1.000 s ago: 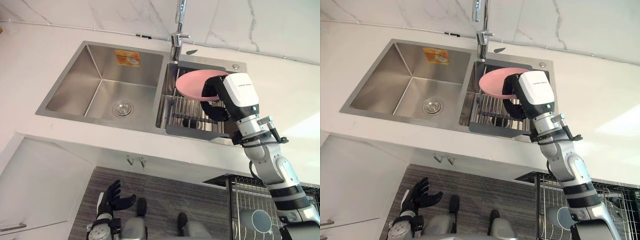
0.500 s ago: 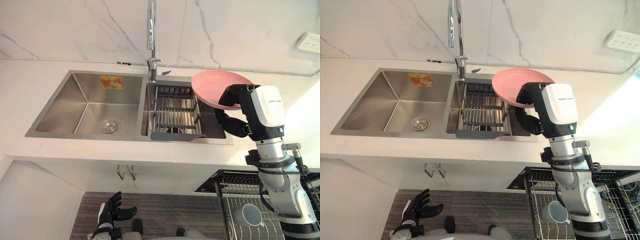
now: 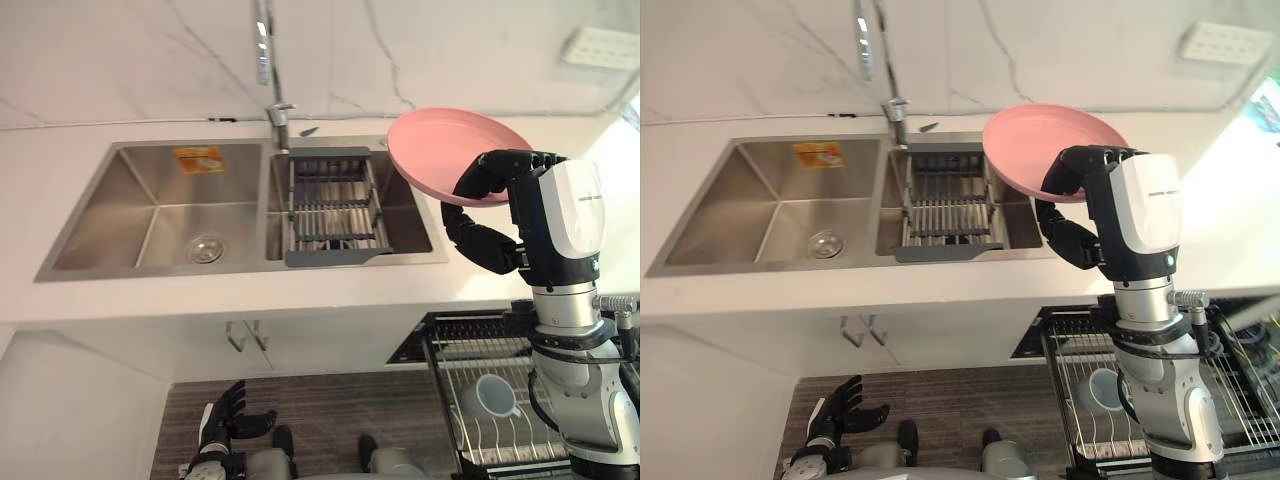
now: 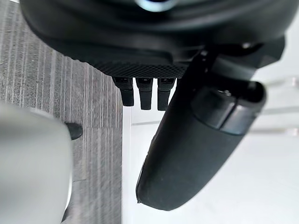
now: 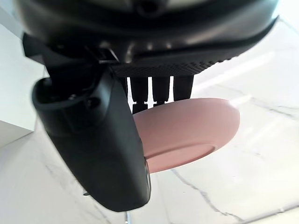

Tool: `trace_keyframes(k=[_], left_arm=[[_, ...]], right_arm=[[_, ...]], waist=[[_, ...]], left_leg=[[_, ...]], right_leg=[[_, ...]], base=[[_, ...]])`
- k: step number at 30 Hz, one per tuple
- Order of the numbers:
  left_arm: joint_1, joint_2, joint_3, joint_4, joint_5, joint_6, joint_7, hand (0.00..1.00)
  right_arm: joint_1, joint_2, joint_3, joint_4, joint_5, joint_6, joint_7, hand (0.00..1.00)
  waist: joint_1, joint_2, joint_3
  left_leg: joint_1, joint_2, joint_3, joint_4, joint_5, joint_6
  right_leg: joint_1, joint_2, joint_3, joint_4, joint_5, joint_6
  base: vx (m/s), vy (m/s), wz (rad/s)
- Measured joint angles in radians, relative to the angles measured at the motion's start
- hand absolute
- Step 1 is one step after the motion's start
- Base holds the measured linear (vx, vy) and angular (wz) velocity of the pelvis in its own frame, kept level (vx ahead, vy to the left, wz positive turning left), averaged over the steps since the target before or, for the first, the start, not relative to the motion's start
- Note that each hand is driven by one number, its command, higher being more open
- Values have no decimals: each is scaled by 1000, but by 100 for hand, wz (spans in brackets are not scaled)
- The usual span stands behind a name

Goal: Walk over to the sink, pick up the cup, carry it to the dishwasher, place the cup inside the dishwasher, then close the dishwasher door

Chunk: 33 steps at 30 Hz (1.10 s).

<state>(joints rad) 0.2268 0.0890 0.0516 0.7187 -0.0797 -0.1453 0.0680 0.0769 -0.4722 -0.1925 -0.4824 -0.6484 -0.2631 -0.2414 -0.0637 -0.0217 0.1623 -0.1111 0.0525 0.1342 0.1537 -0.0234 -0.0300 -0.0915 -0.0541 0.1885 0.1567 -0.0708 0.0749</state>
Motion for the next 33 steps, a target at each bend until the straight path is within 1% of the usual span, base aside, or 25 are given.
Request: trace_keyframes(k=[1, 2, 3, 4, 5, 6, 7, 8, 9, 10, 11, 12, 13, 14, 16, 17, 19, 20, 23, 26, 29, 31, 33], left_arm=[[5, -1, 4, 0, -2, -1, 1, 90], [9, -3, 7, 0, -5, -1, 2, 90], [12, -6, 18, 0, -10, -2, 3, 90], [8, -6, 25, -2, -20, -3, 10, 90], [1, -8, 31, 0, -20, -3, 11, 90], [-9, -8, 48, 3, -21, -4, 15, 90], [-16, -4, 65, 5, -21, -4, 18, 90], [-21, 8, 83, 3, -21, -5, 19, 90], [-21, 11, 83, 2, -20, -6, 19, 90], [-21, 21, 91, -2, -19, -7, 19, 90], [-27, 9, 127, 3, -18, -6, 18, 90], [-29, 4, 132, 6, -19, -4, 20, 90], [-20, -7, 141, 4, -18, -4, 20, 90], [-11, -13, 151, 4, -18, -5, 19, 90], [-1, -23, 160, 5, -18, -4, 18, 90], [5, -33, 160, 5, -17, -4, 18, 90], [4, -41, 159, 5, -16, -4, 15, 90], [4, -43, 158, 4, -16, -5, 15, 90], [5, -37, 156, 5, -16, -6, 15, 90], [3, -32, 155, 8, -16, -8, 14, 90], [4, -29, 154, 37, -16, -10, 14, 90], [15, -28, 142, 41, -16, -10, 14, 90], [14, -28, 124, 41, -16, -10, 13, 90]], right_arm=[[-3, 1, 1, 1, -4, 6, 0, 30], [-7, 2, 3, 4, -5, 10, 0, 30], [-13, 1, 3, 10, -5, 24, -1, 30], [-23, 2, 3, 20, -14, 37, -2, 30], [-29, 2, 2, 27, -18, 43, -2, 30], [-29, 2, 1, 37, -28, 55, -3, 30], [-26, 2, 2, 48, -42, 56, -2, 30], [-21, 2, 1, 60, -57, 56, -1, 30], [-21, 2, 0, 63, -62, 54, -1, 30], [-21, 2, -2, 63, -65, 51, -1, 30], [-15, 3, -6, 67, -66, 43, -2, 30], [-10, 6, -9, 72, -66, 41, -2, 30], [31, 20, -27, 81, -71, 45, -1, 30], [71, 37, -52, 91, -83, 52, -1, 30], [119, 73, -104, 106, -84, 63, 0, 30], [138, 95, -139, 119, -84, 70, -1, 30], [169, 123, -186, 128, -80, 86, -1, 30], [193, 139, -215, 132, -78, 89, -1, 30], [212, 170, -234, 170, -38, 89, -7, 30], [212, 188, -234, 221, 0, 89, -8, 30], [213, 208, -234, 290, 48, 93, -8, 30], [211, 208, -234, 339, 76, 99, -8, 30], [199, 208, -234, 375, 103, 108, -9, 30]], waist=[[4, -1, 5], [7, -2, 7], [8, -4, 11], [8, -6, 23], [8, 2, 31], [13, 11, 39], [15, 10, 39], [14, 6, 36], [13, 3, 34], [17, -2, 32], [23, 5, 32], [21, 13, 32], [20, 26, 21], [22, 31, 17], [20, 29, 14], [19, 30, 13], [15, 29, 12], [7, 30, 7], [-12, 31, -10], [-14, 32, -14], [-14, 36, -15], [-11, 43, -10], [-7, 58, 3]], left_leg=[[-9, 5, 22, 33, -24, 5], [-13, 7, 34, 49, -36, 10], [-20, 22, 83, 77, -59, 16], [-20, 27, 126, 103, -77, 25], [-22, 38, 135, 115, -81, 37], [-22, 70, 185, 123, -83, 47], [-18, 79, 209, 126, -85, 48], [-2, 81, 231, 127, -93, 44], [3, 79, 237, 132, -104, 37], [4, 76, 243, 145, -123, 28], [-6, 82, 259, 168, -141, 11], [-9, 89, 256, 170, -142, 9], [-11, 104, 255, 163, -140, 4], [-8, 118, 255, 159, -135, 2], [-2, 125, 252, 143, -127, -9], [2, 121, 233, 133, -121, -14], [13, 114, 220, 130, -110, -17], [28, 109, 218, 122, -109, -17], [52, 100, 218, 97, -101, -15], [55, 92, 217, 85, -94, -15], [57, 75, 212, 58, -81, -9], [51, 65, 204, 47, -76, -5], [29, 51, 192, 41, -71, 3]], right_leg=[[-19, 8, 53, -7, 19, 11], [-26, 12, 77, -16, 27, 14], [-37, 10, 100, -39, 29, 7], [-53, -23, 16, -39, 42, -55], [-55, -31, -32, -31, 37, -109], [-101, -49, -124, 63, 4, -100], [-126, -60, -177, 168, -16, -90], [-113, -76, -236, 296, -67, -90], [-93, -81, -258, 314, -82, -89], [-65, -87, -288, 271, -108, -66], [-21, -79, -285, 160, -117, -8], [-19, -70, -285, 148, -106, -11], [-6, -48, -282, 93, -80, -17], [9, -29, -274, 52, -58, -23], [24, -13, -263, 8, -32, -28], [34, -7, -256, -14, -19, -26], [52, -8, -246, -34, -14, -23], [70, -12, -247, -44, -13, -23], [93, -21, -244, -68, -11, -18], [92, -26, -242, -69, -10, -16], [84, -35, -245, -70, -6, -11], [67, -42, -243, -66, -4, -7], [35, -52, -240, -43, -3, -5]], base=[[0, 80, -111], [-11, 98, -140], [-39, 111, -135], [-45, 123, -129], [-72, 106, -116], [-53, 56, -87], [-38, 41, -81], [7, 16, -45], [22, -26, -39], [7, -92, -48], [-1, -82, -44], [3, -65, -36], [30, -46, -24], [46, -65, -28], [86, -72, -31], [111, -52, -32], [120, -12, -19], [105, 16, -4], [57, 18, 0], [-6, 4, 2], [-40, 20, 5], [-55, 34, -1], [-65, 41, -3]])
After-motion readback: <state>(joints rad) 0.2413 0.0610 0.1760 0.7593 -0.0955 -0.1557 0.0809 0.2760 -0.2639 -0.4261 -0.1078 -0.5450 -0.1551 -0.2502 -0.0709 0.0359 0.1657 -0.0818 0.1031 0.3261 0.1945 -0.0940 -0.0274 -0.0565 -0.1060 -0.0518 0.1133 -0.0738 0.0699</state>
